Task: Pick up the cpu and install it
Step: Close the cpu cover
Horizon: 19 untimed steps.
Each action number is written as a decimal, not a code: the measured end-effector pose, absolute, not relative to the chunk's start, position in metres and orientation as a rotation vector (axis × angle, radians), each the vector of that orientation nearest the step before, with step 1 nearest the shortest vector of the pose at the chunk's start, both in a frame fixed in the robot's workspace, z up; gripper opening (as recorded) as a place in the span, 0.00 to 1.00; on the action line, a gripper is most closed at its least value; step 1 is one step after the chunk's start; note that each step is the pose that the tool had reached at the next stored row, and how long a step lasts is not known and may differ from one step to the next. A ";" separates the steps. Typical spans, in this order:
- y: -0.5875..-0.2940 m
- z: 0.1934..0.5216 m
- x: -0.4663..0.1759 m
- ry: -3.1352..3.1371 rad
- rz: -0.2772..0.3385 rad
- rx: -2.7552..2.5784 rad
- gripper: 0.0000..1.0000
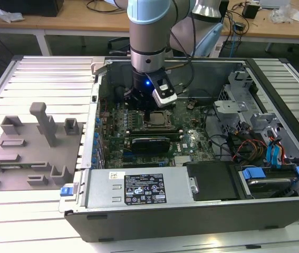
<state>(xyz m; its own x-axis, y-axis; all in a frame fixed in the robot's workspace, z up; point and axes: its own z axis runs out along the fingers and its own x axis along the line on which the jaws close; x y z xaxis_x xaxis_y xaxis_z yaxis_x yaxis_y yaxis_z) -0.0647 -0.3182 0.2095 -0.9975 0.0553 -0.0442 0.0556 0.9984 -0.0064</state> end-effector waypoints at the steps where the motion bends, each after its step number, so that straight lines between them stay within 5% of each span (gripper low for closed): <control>1: -0.318 0.209 -0.065 3.096 -0.012 0.085 0.11; 19: -0.317 0.202 -0.066 3.096 -0.011 0.072 0.11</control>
<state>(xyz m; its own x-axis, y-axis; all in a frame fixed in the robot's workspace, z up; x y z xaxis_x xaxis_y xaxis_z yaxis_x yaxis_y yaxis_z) -0.0662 -0.3174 0.2022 -0.9979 0.0465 -0.0447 0.0468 0.9989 -0.0060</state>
